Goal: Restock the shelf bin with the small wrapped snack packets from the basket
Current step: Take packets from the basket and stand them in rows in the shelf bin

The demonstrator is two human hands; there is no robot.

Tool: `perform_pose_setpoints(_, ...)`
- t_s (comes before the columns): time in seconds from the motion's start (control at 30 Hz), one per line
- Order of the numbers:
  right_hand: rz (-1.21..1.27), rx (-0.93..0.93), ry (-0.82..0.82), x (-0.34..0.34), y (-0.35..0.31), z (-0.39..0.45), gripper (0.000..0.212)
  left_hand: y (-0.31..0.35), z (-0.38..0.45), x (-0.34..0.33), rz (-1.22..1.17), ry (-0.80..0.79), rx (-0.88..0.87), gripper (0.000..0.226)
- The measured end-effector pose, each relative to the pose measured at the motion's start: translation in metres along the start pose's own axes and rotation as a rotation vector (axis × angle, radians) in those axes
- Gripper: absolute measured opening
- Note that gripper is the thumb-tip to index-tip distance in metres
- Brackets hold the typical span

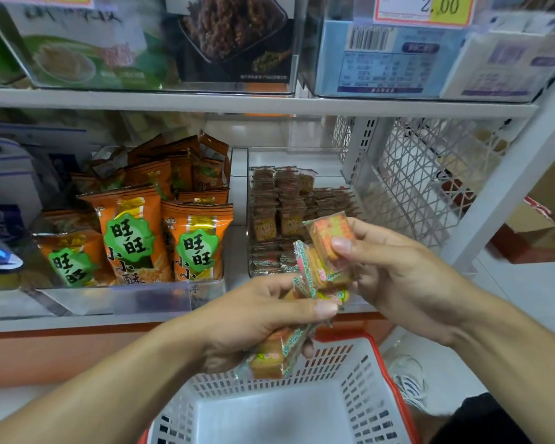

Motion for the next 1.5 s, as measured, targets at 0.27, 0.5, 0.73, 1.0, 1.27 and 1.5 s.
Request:
perform_pose_setpoints(0.27, 0.095, 0.242, 0.271, -0.014, 0.008, 0.010, 0.033, -0.001, 0.005, 0.002, -0.029, 0.254, -0.013, 0.019)
perform_pose_setpoints(0.5, 0.357, 0.317, 0.383, -0.013, 0.000, 0.007, 0.038, -0.007, 0.007, -0.011, -0.218, 0.494, -0.140, 0.029)
perform_pose_setpoints(0.73, 0.390, -0.024, 0.326, -0.021, 0.021, 0.008, 0.021, -0.010, 0.003, -0.005, 0.147, 0.650, -0.348, 0.024)
perform_pose_setpoints(1.0, 0.342, -0.166, 0.259, -0.022, 0.025, 0.006, 0.030, -0.005, 0.001, 0.004, 0.380, 0.612, -0.354, 0.030)
perform_pose_setpoints(1.27, 0.244, -0.158, 0.285, -0.018, 0.020, 0.005, 0.034, 0.002, -0.002, 0.002, 0.158, 0.418, -0.227, 0.051)
perform_pose_setpoints(1.5, 0.180, -0.130, 0.274, -0.003, 0.006, 0.003, 0.027, 0.008, -0.004, -0.004, -0.038, 0.331, -0.141, 0.039)
Point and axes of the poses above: each hand's wrist, its own z-axis towards the middle knuckle, its own x-axis out of the back of the hand, y = z × x, the point moved 1 cm from there along z, towards the middle knuckle, and after that the axes turned 6 degrees about -x, right-handed, at the moved point
